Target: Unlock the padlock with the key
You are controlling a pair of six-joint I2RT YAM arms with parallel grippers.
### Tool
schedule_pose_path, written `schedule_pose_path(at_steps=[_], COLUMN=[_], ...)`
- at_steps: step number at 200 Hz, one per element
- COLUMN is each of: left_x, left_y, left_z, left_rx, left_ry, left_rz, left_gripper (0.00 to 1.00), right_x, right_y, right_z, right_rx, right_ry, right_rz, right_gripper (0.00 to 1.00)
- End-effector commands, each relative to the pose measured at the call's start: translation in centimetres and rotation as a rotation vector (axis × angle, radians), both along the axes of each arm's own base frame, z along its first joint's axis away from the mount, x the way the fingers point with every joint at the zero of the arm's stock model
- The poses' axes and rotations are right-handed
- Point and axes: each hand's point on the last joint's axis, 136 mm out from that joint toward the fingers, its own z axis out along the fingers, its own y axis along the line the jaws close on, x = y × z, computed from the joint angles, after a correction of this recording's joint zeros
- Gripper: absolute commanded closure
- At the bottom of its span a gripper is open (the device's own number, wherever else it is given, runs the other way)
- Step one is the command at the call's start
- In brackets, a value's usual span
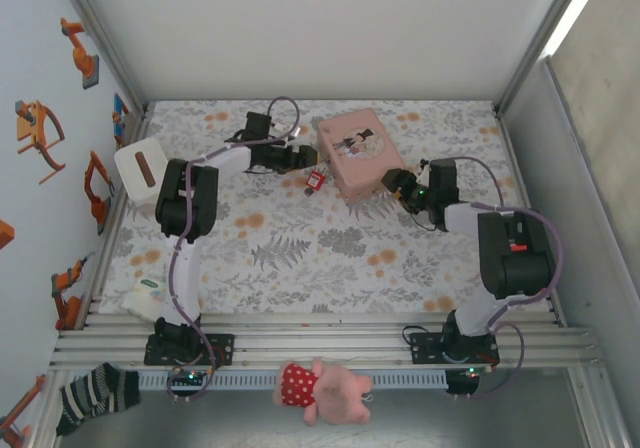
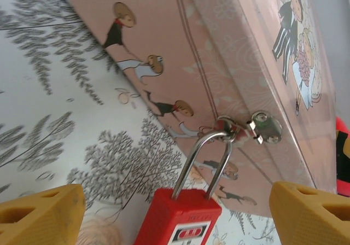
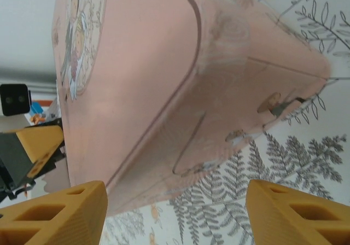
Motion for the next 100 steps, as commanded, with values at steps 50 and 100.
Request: schedule_pose_path(at_steps=[50,100], left_x=[-0.2,-3.0], left_y=[-2.5,-4.0], left_z=[-0.7,-0.4], left_rx=[-0.042,-0.068], left_ry=[0.016,0.034], left_rz=[-0.06,-0.135], left_gripper=[0.14,0.19], right_x=[3.6,5.1], right_y=[-0.4,0.0], right_z=[3.1,3.0], right_rx=[-0.002,-0.012], right_ry=[-0.081,-0.087], right_rz=[-0.11,-0.086], right_gripper=[0.33,0.33])
